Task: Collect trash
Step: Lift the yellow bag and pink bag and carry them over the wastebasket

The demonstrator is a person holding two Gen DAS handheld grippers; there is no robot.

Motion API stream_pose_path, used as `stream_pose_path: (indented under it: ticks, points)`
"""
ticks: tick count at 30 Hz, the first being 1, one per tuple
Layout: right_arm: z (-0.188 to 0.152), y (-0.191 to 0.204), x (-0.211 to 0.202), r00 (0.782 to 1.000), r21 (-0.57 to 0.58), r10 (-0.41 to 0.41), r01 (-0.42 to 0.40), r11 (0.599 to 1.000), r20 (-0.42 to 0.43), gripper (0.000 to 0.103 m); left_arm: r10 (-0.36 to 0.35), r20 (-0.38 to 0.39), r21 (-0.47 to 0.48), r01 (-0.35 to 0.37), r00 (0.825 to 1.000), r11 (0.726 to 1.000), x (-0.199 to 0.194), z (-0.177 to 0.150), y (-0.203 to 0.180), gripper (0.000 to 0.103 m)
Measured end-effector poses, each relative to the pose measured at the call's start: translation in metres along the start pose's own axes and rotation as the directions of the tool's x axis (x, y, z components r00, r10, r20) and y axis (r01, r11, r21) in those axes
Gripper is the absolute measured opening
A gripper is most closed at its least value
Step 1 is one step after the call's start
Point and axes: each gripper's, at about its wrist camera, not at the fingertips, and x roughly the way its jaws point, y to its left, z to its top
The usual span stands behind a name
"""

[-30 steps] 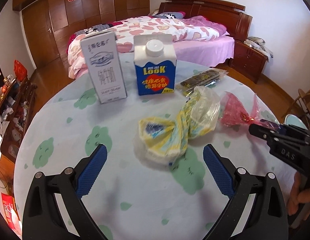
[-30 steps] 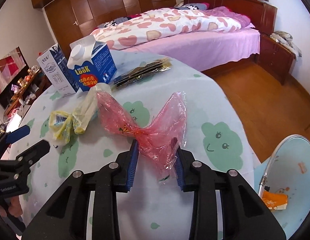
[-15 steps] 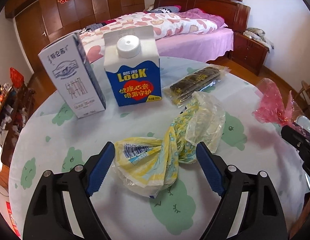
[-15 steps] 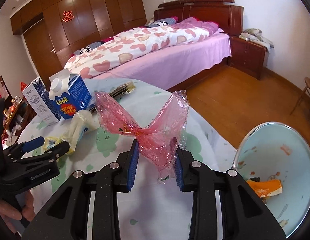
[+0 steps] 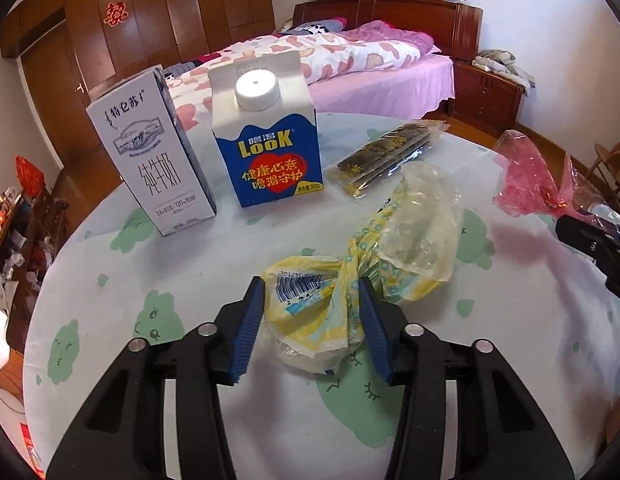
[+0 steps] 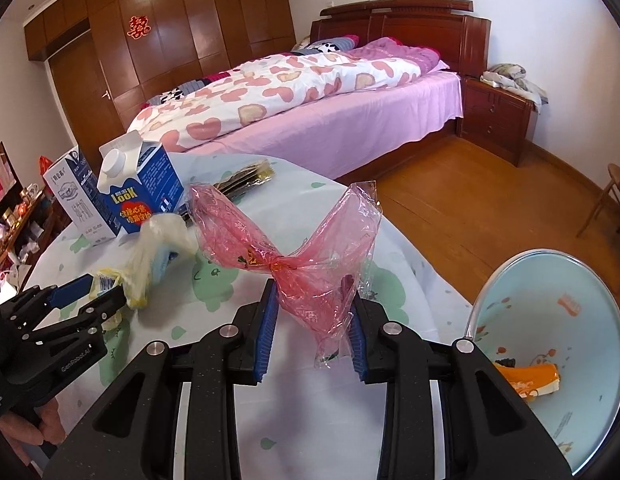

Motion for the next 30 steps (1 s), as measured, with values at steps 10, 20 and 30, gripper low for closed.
stream_pose_path:
  ticks: [10,20,30]
  points:
    - [-0.003,0.007,-0.007,0.999,-0.025,-0.021,0.022,0.999,0.047,0.033,-0.025,0.011,-0.115,0.026,1.0,0.993,-0.033,-0.012,0.004,0.011]
    - [-0.028,0.013,-0.046,0.998,-0.012,0.029,-0.028,1.0,0.053,0.033,0.01,0.02,-0.212,-0.006,1.0,0.977,-0.081,-0.04,0.0,0.011]
    - [-0.052,0.01,-0.081,0.996,-0.011,0.022,-0.021,1.0,0.083,0.033,0.021,0.02,-0.239,-0.016,1.0,0.971,-0.109,-0.063,-0.021,0.011]
